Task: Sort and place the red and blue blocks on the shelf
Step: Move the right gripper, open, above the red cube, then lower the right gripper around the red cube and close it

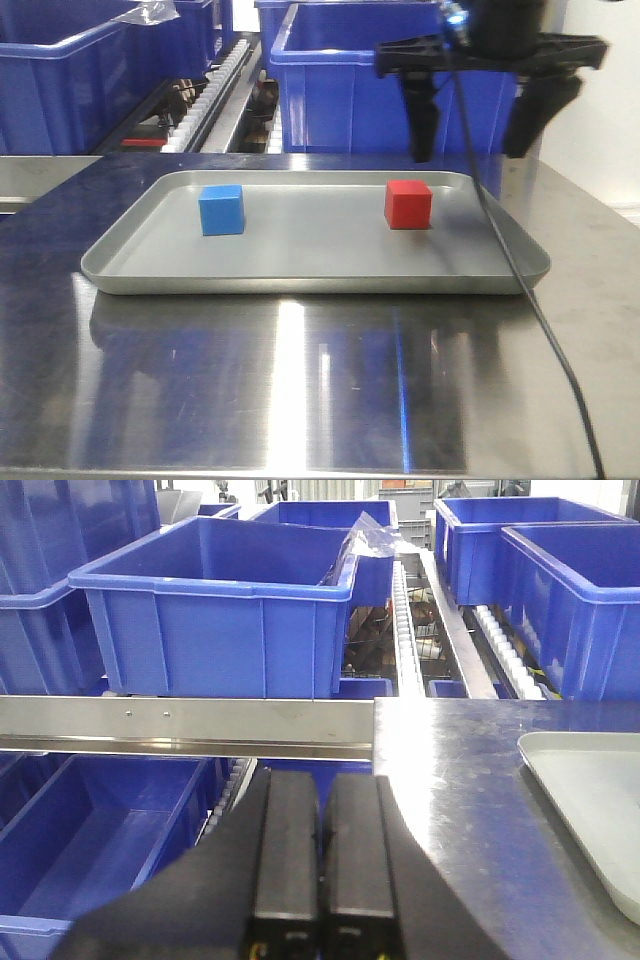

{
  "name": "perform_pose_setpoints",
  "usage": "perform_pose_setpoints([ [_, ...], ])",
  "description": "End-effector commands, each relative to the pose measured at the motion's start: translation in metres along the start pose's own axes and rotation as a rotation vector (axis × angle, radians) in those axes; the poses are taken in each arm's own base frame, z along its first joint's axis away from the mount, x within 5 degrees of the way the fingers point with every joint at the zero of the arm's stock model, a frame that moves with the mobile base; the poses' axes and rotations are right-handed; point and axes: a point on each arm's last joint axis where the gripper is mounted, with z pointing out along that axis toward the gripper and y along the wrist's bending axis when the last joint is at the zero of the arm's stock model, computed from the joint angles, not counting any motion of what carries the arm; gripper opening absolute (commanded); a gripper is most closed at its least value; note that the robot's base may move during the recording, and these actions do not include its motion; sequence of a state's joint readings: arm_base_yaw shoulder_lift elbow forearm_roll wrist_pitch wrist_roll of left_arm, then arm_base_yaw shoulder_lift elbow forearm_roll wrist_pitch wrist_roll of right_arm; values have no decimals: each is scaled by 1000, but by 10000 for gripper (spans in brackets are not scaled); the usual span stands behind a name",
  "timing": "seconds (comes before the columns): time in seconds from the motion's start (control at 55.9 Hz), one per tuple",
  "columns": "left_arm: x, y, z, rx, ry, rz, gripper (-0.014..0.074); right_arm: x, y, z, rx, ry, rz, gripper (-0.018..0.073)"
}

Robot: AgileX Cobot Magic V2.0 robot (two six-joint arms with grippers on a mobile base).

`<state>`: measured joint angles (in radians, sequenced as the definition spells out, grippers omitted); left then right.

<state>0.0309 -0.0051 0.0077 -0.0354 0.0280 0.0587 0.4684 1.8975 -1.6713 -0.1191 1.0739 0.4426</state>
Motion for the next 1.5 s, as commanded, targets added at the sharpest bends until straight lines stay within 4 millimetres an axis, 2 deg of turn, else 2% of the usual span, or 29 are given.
perform_pose_setpoints([
  [0.0, 0, 0, -1, -7, -82, -14, 80, -15, 4, -27, -38, -71, -20, 614],
  [0.25, 0, 0, -1, -7, -82, -14, 80, -30, 16, -9, -67, -25, -52, 614],
  [0.519, 0, 0, -1, -7, -82, -14, 80, -32, 18, 3, -70, -18, -50, 614],
  [0.787, 0, 0, -1, -7, -82, -14, 80, -32, 20, 25, -59, 14, -53, 614],
  [1.324, 0, 0, -1, -7, -82, -14, 80, -33, 23, 33, -77, 10, -46, 611],
  [1.396, 0, 0, -1, -7, -82, -14, 80, -33, 23, 33, -77, 11, -46, 572],
  [1.485, 0, 0, -1, -7, -82, -14, 80, -33, 23, 33, -78, 10, -46, 473],
])
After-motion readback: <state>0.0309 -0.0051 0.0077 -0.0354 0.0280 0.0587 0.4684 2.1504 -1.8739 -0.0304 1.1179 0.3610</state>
